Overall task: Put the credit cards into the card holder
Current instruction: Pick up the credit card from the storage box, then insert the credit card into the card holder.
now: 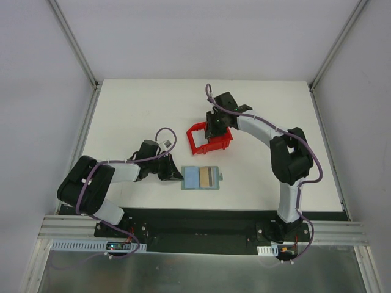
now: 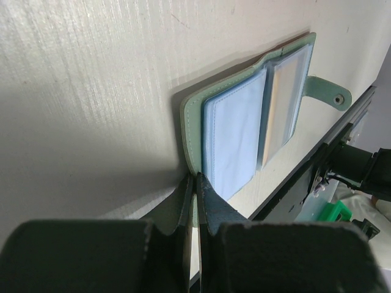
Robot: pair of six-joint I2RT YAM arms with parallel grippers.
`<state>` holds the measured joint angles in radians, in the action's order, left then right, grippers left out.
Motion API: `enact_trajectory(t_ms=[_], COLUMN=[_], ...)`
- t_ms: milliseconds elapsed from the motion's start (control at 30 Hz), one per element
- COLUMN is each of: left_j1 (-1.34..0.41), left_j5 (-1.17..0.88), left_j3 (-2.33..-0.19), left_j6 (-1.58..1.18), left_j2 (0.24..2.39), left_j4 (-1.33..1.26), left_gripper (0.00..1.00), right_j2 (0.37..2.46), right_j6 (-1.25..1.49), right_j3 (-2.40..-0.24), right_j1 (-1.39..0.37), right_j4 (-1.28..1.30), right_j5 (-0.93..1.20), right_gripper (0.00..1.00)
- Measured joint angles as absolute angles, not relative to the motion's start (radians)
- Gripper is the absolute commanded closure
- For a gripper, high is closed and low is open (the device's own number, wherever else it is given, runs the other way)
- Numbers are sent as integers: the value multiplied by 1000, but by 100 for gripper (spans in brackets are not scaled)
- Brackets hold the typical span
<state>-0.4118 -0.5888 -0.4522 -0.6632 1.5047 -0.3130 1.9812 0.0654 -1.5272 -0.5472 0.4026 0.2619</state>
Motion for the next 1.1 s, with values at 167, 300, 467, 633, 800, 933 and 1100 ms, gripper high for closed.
enact_trajectory(t_ms=[167, 300, 467, 633, 800, 933, 1100], left_j1=[-412, -412, -412, -412, -412, -412, -411], left_j5=[-593, -593, -594, -595, -595, -595, -594], left_j3=[-452, -452, -452, -447, -445, -441, -427], left_j6=[-663, -663, -663, -664, -664, -665, -672], left_j2=[1507, 1507, 1507, 1507, 1507, 1507, 1505], left_j4=[-316, -317, -318, -329, -335, -341, -362], left_gripper=[100, 100, 100, 100, 100, 100, 100], right_j2=[1977, 1964, 1927, 1894, 1745, 1506, 1254], right_j6=[42, 10, -17, -21, -2, 73, 255], right_j3=[-1536, -1566, -1588, -1588, -1446, -1244, -950], right_j1=[-547, -547, -547, -547, -547, -547, -576], right_j4=[434, 466, 482, 482, 424, 327, 117], right_j5=[194, 130, 81, 54, 33, 49, 84], right_gripper=[93, 100, 100, 100, 100, 99, 99])
